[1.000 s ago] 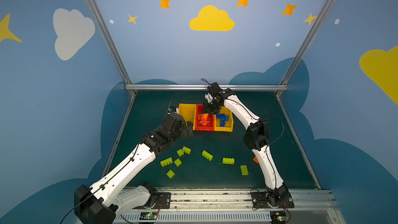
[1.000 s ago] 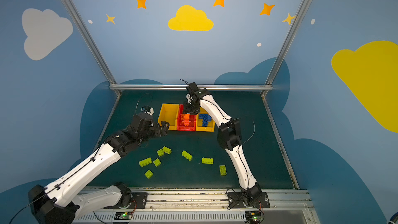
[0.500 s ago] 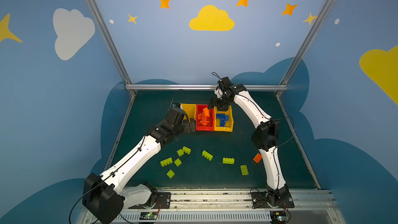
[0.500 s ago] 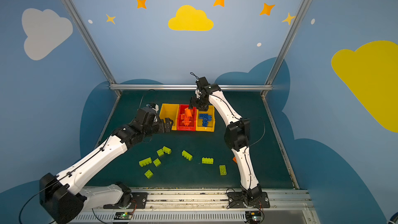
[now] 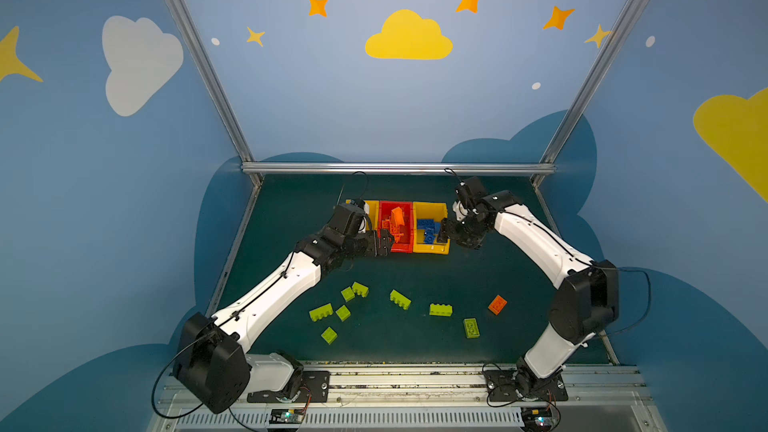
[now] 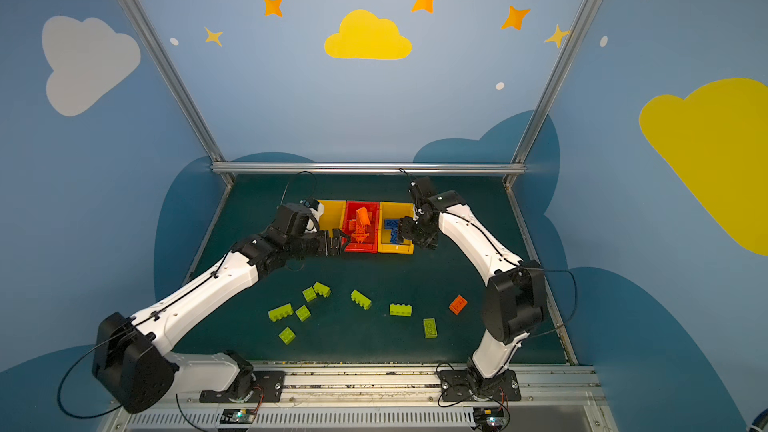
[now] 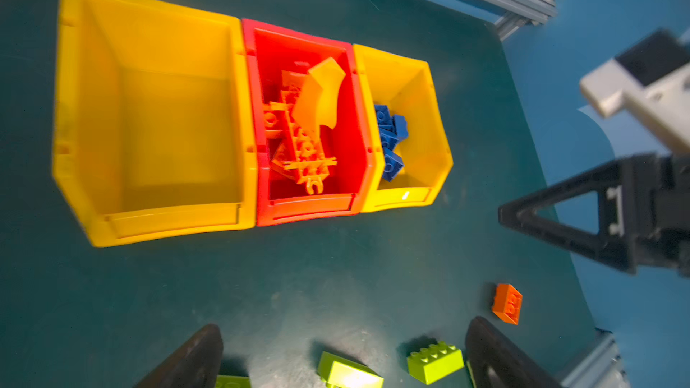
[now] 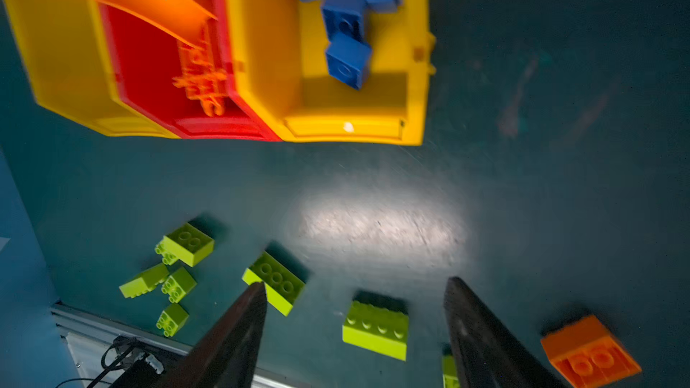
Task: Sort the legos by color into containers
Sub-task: 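Move the right gripper over the last orange brick while the left arm reaches forward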
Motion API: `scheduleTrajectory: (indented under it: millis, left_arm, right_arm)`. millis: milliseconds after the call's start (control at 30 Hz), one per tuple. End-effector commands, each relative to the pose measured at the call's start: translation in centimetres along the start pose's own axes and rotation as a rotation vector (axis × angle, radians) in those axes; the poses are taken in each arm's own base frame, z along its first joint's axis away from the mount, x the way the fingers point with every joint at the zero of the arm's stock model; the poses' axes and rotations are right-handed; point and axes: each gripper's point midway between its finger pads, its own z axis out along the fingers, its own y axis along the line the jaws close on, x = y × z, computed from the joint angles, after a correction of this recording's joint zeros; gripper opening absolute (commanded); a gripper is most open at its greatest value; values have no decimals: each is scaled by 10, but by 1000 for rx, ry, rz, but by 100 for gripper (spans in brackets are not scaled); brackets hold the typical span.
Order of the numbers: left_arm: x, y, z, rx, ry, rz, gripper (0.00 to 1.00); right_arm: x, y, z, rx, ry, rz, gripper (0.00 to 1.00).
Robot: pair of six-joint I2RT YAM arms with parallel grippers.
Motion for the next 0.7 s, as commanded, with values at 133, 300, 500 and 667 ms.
scheduleTrajectory:
  millis: [133, 300, 500, 667]
  left_arm:
    - [-4, -38, 9, 128, 29, 54, 100]
    - [6, -61, 17, 165, 66, 101, 100]
    - [29, -92, 24, 205, 117, 172, 100]
    - [39, -112, 26, 216, 132, 245, 100]
  right_arm:
    - [46, -82, -19, 154, -70, 204, 78]
    - [76, -121, -15, 172, -45, 335, 82]
    - [102, -151, 4, 214, 39, 450, 82]
    - [114, -160, 18, 245, 95, 477, 80]
